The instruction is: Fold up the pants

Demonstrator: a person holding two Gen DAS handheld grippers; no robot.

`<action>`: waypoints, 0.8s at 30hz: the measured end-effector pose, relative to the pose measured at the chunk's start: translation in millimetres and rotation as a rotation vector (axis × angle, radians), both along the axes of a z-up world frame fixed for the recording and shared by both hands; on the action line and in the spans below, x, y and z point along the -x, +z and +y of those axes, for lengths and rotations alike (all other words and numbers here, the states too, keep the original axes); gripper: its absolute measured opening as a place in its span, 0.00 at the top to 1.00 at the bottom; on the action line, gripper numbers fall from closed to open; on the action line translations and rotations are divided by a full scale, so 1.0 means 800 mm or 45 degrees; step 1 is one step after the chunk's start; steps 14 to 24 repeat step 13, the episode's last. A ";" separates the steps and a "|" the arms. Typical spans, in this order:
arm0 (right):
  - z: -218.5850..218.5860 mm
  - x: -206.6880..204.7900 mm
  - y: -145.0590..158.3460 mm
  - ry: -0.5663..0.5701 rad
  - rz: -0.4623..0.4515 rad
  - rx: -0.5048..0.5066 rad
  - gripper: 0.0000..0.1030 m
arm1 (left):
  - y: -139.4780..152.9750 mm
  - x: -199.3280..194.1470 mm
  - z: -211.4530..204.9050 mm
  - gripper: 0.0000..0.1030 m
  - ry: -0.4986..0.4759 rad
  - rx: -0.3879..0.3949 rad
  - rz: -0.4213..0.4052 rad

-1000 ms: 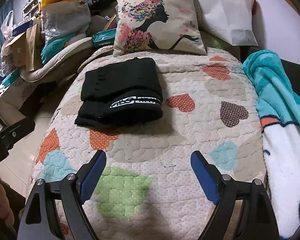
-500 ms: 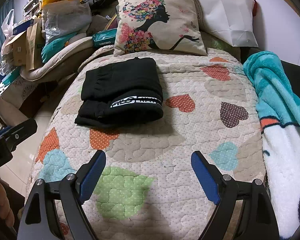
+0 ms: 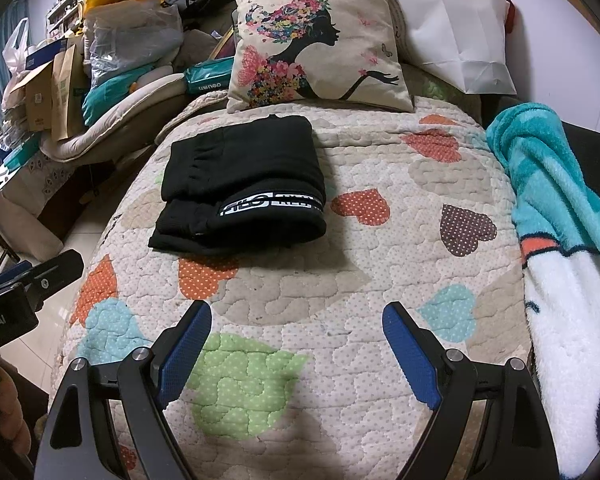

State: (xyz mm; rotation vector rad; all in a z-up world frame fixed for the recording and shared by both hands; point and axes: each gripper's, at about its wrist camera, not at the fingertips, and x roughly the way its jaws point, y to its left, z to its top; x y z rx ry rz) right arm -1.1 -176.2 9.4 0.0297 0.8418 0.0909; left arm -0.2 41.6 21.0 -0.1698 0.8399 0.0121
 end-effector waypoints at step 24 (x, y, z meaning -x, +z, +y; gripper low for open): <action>0.003 -0.003 -0.002 0.037 0.017 0.006 0.11 | -0.022 -0.011 0.002 0.00 -0.025 0.083 0.114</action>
